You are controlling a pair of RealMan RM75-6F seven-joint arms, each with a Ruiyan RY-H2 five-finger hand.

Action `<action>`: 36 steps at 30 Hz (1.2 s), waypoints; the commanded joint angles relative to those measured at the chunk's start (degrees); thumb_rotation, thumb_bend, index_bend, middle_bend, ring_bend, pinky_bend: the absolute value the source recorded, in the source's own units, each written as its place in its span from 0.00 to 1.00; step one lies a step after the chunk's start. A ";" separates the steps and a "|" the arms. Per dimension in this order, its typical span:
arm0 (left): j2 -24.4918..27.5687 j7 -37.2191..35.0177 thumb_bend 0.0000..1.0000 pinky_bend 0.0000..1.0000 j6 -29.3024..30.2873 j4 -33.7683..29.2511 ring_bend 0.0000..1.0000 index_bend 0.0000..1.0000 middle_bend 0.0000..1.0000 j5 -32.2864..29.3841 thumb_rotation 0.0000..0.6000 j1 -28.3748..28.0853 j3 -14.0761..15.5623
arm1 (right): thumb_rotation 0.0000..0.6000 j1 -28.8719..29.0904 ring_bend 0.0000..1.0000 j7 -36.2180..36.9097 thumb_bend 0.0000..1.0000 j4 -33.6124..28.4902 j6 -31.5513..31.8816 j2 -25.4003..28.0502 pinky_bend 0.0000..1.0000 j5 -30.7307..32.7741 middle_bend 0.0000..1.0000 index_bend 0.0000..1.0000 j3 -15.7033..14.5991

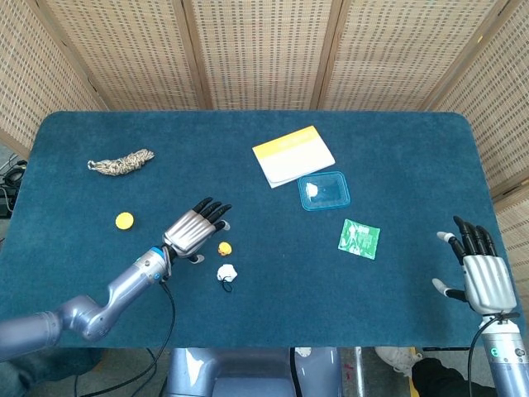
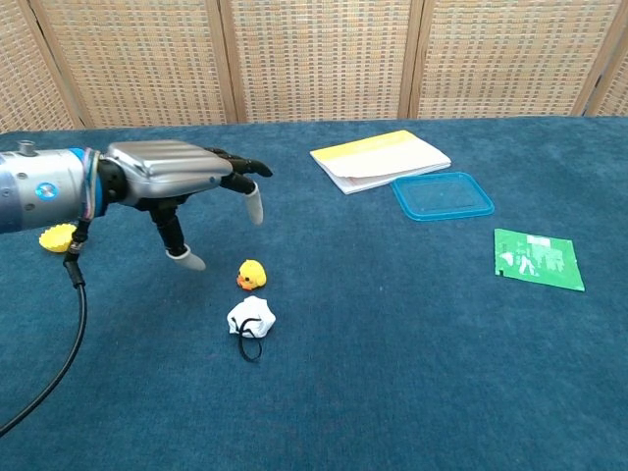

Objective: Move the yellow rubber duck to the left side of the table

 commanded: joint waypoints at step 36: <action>-10.47 -2.87 0.29 0.00 -1.32 13.35 0.00 0.45 0.00 -4.50 1.00 -6.34 4.70 | 1.00 -1.93 0.00 -0.20 0.00 1.24 -4.16 -0.50 0.00 -0.44 0.00 0.21 5.32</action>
